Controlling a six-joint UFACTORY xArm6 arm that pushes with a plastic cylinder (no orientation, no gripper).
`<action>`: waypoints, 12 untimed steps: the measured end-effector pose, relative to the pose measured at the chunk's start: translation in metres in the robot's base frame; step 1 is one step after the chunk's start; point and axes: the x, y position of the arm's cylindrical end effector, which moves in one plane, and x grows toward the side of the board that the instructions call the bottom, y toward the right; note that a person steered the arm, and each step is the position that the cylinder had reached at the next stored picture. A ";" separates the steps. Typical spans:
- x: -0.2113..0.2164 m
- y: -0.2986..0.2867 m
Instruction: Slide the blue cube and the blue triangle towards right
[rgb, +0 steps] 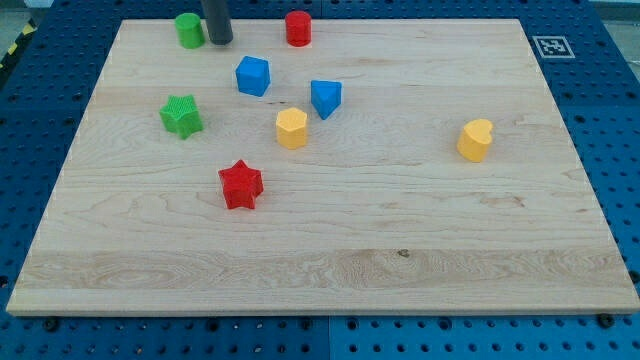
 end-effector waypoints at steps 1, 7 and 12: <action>-0.009 -0.027; 0.083 0.042; 0.076 0.043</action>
